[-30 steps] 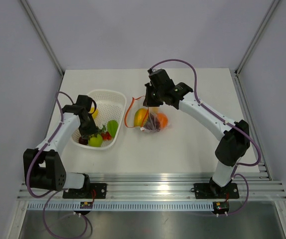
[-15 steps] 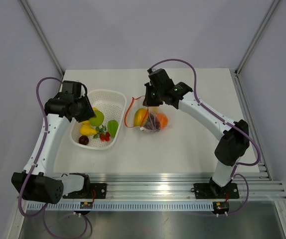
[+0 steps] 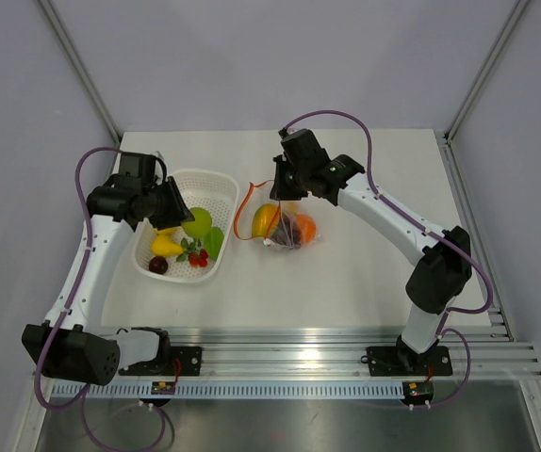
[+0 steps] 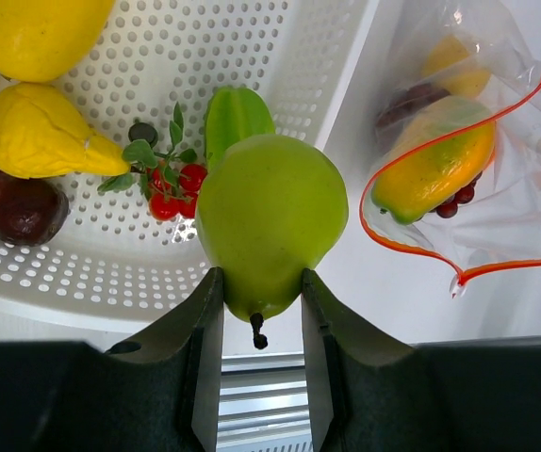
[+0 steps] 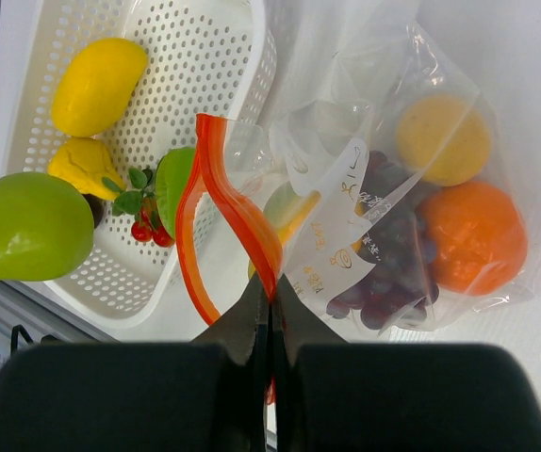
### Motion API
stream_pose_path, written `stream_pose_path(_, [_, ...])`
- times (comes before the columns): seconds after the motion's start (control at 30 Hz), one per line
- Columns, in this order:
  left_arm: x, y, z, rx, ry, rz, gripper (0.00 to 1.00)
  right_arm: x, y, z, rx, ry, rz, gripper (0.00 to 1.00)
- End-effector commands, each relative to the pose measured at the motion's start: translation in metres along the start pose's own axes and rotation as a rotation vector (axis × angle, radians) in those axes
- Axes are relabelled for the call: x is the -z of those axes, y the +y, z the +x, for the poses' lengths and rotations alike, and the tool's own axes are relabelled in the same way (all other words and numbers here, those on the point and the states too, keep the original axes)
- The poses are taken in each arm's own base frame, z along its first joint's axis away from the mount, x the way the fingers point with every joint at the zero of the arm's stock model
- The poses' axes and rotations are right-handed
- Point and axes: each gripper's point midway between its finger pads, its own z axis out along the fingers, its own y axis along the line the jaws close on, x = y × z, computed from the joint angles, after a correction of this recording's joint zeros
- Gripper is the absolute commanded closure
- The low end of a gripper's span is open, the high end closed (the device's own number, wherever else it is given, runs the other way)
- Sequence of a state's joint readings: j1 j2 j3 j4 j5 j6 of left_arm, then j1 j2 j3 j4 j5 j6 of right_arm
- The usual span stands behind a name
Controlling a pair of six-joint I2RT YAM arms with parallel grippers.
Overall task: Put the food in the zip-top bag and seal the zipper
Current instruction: Pick up the fake fruit from the bin, then place the fake fruit in the zipper food storage bag.
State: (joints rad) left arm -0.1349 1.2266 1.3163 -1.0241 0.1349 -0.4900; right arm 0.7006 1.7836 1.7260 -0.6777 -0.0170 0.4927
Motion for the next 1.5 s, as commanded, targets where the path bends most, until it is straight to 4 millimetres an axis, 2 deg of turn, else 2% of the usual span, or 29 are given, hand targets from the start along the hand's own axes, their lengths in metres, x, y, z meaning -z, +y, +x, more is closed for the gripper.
stream_pose_path(0.0, [-0.002, -0.005, -0.01, -0.022, -0.041, 0.021, 1.0, 0.01, 0.017, -0.02, 0.012, -0.071, -0.043, 1.0])
stream_pose_path(0.1, [-0.009, 0.0, -0.014, -0.021, -0.054, -0.005, 1.0, 0.01, 0.016, -0.02, 0.011, -0.072, -0.042, 1.0])
stream_pose_path(0.27, [-0.031, -0.003, -0.021, -0.031, -0.046, 0.012, 1.0, 0.011, 0.016, -0.02, 0.011, -0.072, -0.042, 1.0])
stream_pose_path(0.37, [-0.038, -0.008, -0.021, -0.029, -0.017, 0.034, 1.0, 0.012, 0.015, -0.019, 0.012, -0.073, -0.041, 1.0])
stream_pose_path(0.43, [-0.039, -0.017, -0.023, -0.03, -0.026, 0.09, 1.0, 0.013, 0.015, -0.018, 0.011, -0.07, -0.04, 1.0])
stream_pose_path(0.57, [-0.046, -0.007, -0.035, -0.022, -0.07, 0.022, 1.0, 0.013, 0.014, -0.018, 0.01, -0.071, -0.04, 1.0])
stream_pose_path(0.6, [-0.054, 0.002, -0.037, -0.017, -0.062, -0.03, 1.0, 0.012, 0.014, -0.017, 0.009, -0.071, -0.041, 1.0])
stream_pose_path(0.63, [-0.057, 0.003, -0.039, -0.016, -0.059, -0.039, 1.0, 0.012, 0.015, -0.017, 0.009, -0.071, -0.043, 1.0])
stream_pose_path(0.8, [-0.062, -0.005, -0.051, -0.016, -0.078, -0.019, 1.0, 0.013, 0.014, -0.016, 0.011, -0.068, -0.039, 1.0])
stream_pose_path(0.93, [-0.065, -0.006, -0.048, -0.02, -0.054, -0.006, 1.0, 0.015, 0.014, -0.016, 0.011, -0.072, -0.042, 1.0])
stream_pose_path(1.03, [-0.061, -0.026, -0.043, -0.027, -0.039, 0.119, 1.0, 0.014, 0.013, -0.015, 0.01, -0.069, -0.038, 1.0])
stream_pose_path(1.1, [-0.046, -0.045, -0.045, -0.027, -0.061, 0.242, 1.0, 0.015, 0.013, -0.014, 0.011, -0.068, -0.039, 1.0])
stream_pose_path(1.2, [-0.027, -0.062, -0.044, -0.039, -0.052, 0.354, 1.0, 0.015, 0.012, -0.014, 0.01, -0.069, -0.038, 1.0])
stream_pose_path(1.3, [-0.01, -0.075, -0.038, -0.07, -0.022, 0.44, 1.0, 0.015, 0.013, -0.014, 0.011, -0.068, -0.039, 1.0])
stream_pose_path(1.47, [0.004, -0.086, -0.027, -0.096, 0.033, 0.518, 1.0, 0.013, 0.013, -0.015, 0.009, -0.07, -0.039, 1.0])
